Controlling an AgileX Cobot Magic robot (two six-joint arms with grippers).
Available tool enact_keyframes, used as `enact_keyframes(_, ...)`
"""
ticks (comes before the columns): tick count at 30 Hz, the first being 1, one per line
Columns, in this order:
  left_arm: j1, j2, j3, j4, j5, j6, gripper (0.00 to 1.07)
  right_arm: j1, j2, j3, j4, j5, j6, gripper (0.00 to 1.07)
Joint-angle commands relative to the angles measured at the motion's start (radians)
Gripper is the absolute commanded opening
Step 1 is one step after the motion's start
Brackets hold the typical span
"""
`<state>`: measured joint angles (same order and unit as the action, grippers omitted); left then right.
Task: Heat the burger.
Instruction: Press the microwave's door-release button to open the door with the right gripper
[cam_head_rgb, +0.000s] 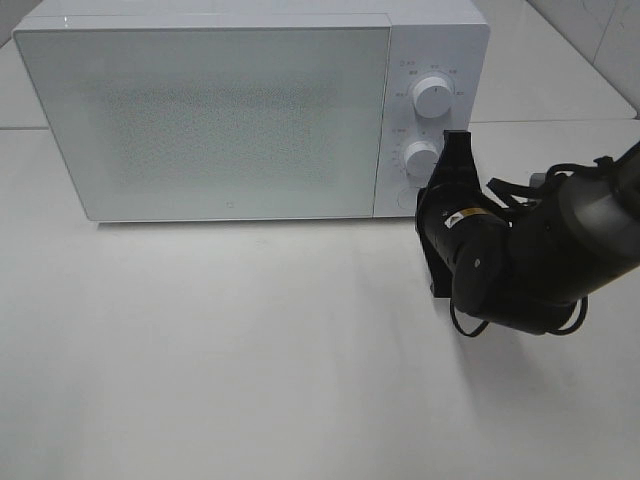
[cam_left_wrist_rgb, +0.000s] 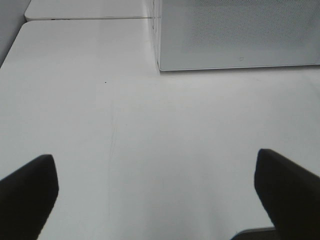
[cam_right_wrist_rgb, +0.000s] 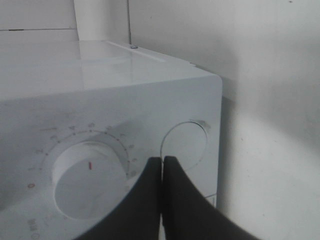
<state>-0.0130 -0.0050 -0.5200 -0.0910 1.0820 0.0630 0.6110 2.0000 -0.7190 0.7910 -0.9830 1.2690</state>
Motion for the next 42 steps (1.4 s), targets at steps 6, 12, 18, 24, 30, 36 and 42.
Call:
enact_keyframes(6,0.004,-0.006,0.003,-0.002,-0.012,-0.005,1.0,-0.014,0.053,-0.04,-0.03,0.03,0.019,0.0)
enact_keyframes(12,0.004,-0.006,0.003,-0.002,-0.012,-0.005,1.0,-0.014,0.087,-0.079,-0.031,0.029,0.024,0.0)
enact_keyframes(18,0.004,-0.006,0.003,-0.002,-0.012,-0.005,1.0,-0.026,0.092,-0.091,-0.029,0.027,0.01,0.0)
enact_keyframes(24,0.004,-0.006,0.003,-0.002,-0.012,-0.005,1.0,-0.031,0.119,-0.117,-0.036,0.028,0.012,0.0)
enact_keyframes(30,0.004,-0.006,0.003,-0.003,-0.012,-0.005,1.0,-0.037,0.133,-0.141,-0.033,0.01,0.011,0.0)
enact_keyframes(36,0.004,-0.006,0.003,-0.003,-0.012,-0.005,1.0,-0.038,0.156,-0.164,-0.017,0.002,0.006,0.0)
enact_keyframes(42,0.004,-0.006,0.003,-0.003,-0.012,-0.005,1.0,-0.044,0.156,-0.182,0.011,-0.031,-0.025,0.0)
